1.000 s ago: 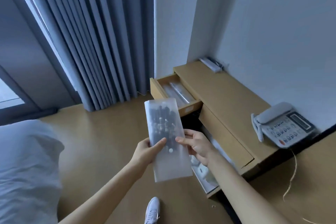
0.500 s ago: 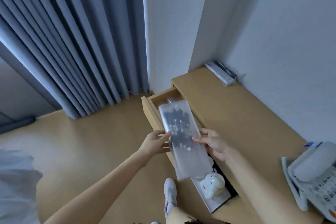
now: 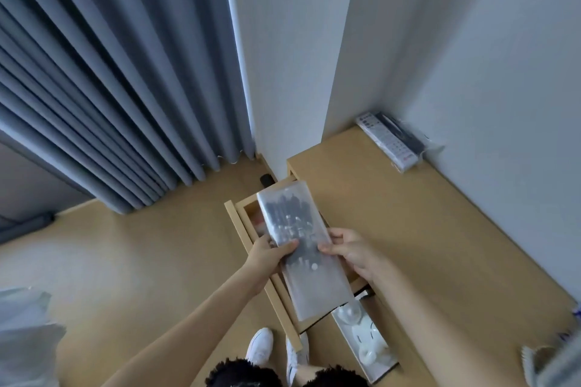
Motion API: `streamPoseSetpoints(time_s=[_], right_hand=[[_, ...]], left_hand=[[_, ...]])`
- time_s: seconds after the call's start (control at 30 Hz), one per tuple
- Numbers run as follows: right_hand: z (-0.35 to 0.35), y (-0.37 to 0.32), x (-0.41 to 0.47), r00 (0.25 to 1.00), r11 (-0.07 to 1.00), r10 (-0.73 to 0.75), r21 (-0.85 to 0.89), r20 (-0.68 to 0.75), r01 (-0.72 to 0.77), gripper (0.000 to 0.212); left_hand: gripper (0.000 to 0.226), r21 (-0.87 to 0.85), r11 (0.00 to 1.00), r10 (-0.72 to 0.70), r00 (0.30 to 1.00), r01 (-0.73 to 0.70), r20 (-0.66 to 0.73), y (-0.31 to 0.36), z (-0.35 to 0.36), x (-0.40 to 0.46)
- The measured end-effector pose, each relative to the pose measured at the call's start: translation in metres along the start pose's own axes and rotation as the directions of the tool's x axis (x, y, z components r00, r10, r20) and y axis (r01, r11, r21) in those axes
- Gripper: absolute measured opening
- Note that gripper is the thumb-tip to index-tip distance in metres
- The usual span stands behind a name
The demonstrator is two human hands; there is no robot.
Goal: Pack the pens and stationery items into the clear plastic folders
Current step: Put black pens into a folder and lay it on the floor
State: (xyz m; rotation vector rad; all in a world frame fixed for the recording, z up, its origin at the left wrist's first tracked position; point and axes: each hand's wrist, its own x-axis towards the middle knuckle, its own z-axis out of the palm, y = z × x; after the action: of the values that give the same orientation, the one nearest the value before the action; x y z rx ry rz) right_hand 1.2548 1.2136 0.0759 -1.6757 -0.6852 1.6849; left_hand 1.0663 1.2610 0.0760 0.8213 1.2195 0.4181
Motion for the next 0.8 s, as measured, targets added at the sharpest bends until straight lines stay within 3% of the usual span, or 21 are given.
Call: streamPoseSetpoints(time_s=[0.2,0.47,0.7,0.8], right_hand=[[0.007,-0.004,0.003,0.979,0.990,-0.065,-0.134,-0.196,0.039,0.050],[0.020,-0.003,-0.002,0.952,0.985,-0.124,-0.148,-0.280,0.084,0.043],[0.038,0.014,-0.004,0.895,0.905,-0.278,-0.408,-0.348,0.123,0.037],[0.046,0.016,-0.007,0.874,0.836,-0.333,-0.539,-0.353,0.101,0.038]], left_hand=[[0.033,-0.026,0.997,-0.068,0.996,0.066,-0.059,-0.002,0.005,0.020],[0.030,-0.031,0.999,-0.028,0.999,0.027,-0.031,-0.001,-0.006,0.026],[0.019,0.032,0.998,-0.055,0.997,0.057,-0.053,-0.005,-0.010,0.032],[0.025,0.042,0.996,-0.073,0.996,0.075,-0.048,-0.007,-0.006,0.036]])
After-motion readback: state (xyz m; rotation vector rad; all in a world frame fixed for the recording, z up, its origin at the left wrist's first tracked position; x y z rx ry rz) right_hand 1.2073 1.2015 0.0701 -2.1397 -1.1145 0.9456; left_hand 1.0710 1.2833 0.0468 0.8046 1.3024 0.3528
